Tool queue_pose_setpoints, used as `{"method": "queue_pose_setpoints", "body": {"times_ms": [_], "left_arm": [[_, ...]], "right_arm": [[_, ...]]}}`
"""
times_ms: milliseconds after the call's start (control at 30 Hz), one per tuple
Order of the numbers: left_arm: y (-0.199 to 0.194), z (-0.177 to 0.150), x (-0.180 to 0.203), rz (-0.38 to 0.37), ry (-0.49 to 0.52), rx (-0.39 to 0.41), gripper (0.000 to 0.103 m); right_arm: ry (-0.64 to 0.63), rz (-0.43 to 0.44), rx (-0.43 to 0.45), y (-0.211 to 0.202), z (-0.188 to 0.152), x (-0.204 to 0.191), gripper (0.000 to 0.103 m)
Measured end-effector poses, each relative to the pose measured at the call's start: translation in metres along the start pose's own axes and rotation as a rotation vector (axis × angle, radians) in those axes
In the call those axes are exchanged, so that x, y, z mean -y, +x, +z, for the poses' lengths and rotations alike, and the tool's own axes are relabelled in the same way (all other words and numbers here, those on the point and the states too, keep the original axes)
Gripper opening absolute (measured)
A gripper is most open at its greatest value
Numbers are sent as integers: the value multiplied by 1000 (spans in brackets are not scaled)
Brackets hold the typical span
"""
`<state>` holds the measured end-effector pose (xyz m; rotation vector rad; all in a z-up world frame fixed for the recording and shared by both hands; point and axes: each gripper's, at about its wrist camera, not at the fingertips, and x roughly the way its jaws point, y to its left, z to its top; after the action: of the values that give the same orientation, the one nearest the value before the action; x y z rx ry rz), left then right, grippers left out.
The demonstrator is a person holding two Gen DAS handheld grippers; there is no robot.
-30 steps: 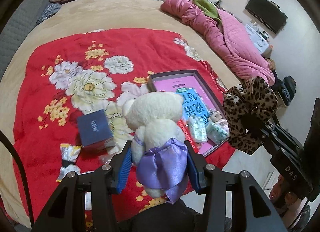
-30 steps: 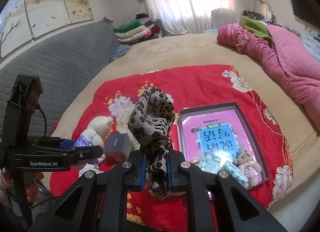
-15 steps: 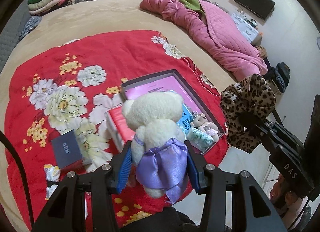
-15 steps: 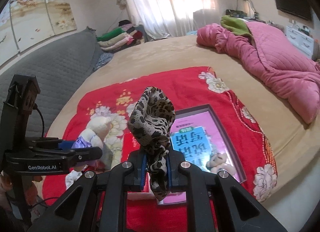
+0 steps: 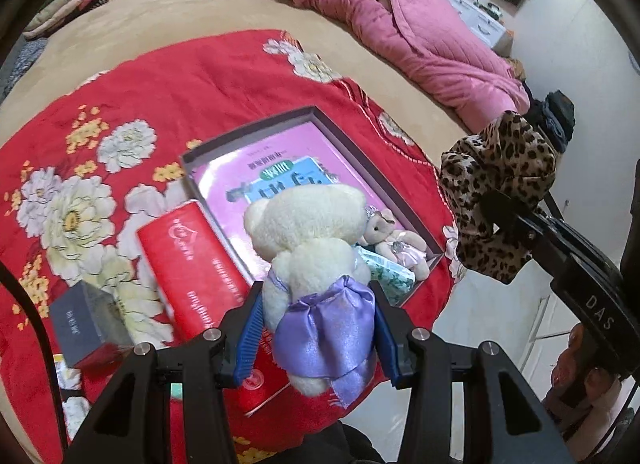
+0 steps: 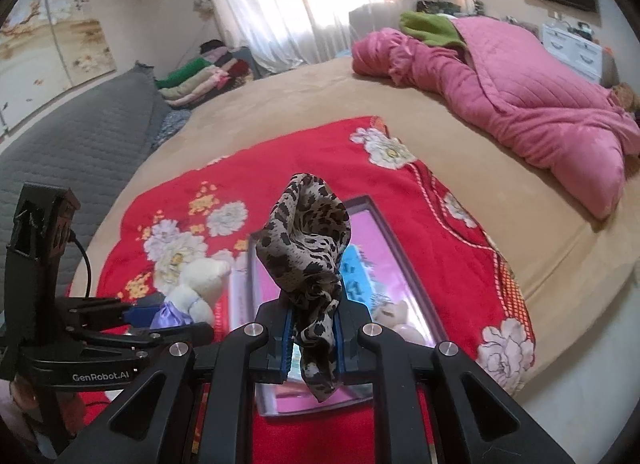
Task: Organize soft objects
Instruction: 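Carry the teddy bear with the left tool while the right tool carries the scrunchie over the tray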
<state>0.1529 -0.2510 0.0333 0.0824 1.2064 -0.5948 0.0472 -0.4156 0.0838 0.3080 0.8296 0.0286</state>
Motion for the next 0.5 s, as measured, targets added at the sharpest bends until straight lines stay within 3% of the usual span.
{"method": "queue_pose_setpoints", "body": {"times_ms": [500], "left_arm": [[62, 5, 13, 4, 32, -113, 49]], "right_arm": [[89, 91, -137, 68, -15, 36, 18]]}}
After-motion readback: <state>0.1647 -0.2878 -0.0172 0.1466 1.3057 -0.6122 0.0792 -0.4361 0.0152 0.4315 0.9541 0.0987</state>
